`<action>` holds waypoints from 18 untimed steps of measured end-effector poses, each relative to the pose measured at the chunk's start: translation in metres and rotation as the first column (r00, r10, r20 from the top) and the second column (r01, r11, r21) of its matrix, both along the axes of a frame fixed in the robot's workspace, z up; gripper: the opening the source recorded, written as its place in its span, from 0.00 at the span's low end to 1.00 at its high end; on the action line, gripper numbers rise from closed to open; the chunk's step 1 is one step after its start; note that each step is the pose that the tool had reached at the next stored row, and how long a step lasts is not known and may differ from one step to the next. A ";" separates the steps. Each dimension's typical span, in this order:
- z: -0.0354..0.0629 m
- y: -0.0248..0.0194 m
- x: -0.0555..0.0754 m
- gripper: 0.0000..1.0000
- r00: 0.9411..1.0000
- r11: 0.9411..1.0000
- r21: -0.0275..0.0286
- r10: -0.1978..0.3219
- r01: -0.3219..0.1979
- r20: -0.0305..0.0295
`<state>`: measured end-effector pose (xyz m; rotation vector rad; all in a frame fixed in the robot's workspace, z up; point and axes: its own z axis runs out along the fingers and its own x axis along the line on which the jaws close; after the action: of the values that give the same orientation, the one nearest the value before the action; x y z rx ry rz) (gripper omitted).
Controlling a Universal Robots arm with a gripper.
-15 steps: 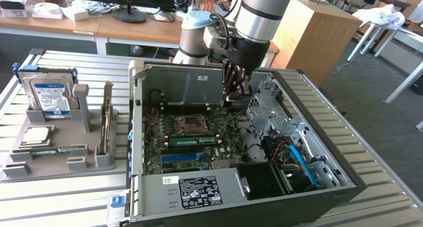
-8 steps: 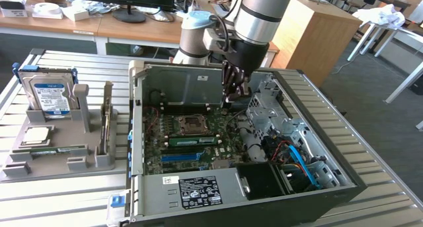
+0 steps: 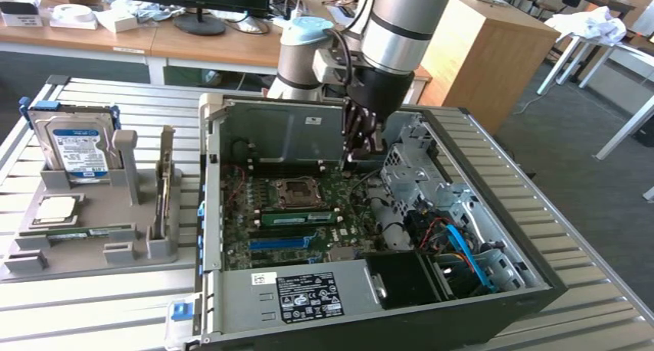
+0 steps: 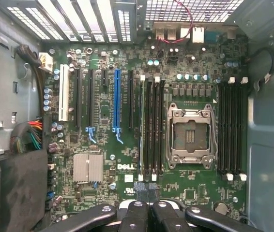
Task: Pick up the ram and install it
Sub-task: 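Press down the ram until it locks into place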
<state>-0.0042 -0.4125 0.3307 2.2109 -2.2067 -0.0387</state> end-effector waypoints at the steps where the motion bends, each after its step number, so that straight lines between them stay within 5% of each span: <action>1: -0.0010 0.0000 0.000 0.10 1.000 1.000 0.000 0.000 0.000 0.000; 18: -0.0147 0.0000 0.000 0.10 1.000 1.000 0.000 0.000 0.000 0.000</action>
<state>-0.0042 -0.4125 0.3160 2.2109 -2.2067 -0.0387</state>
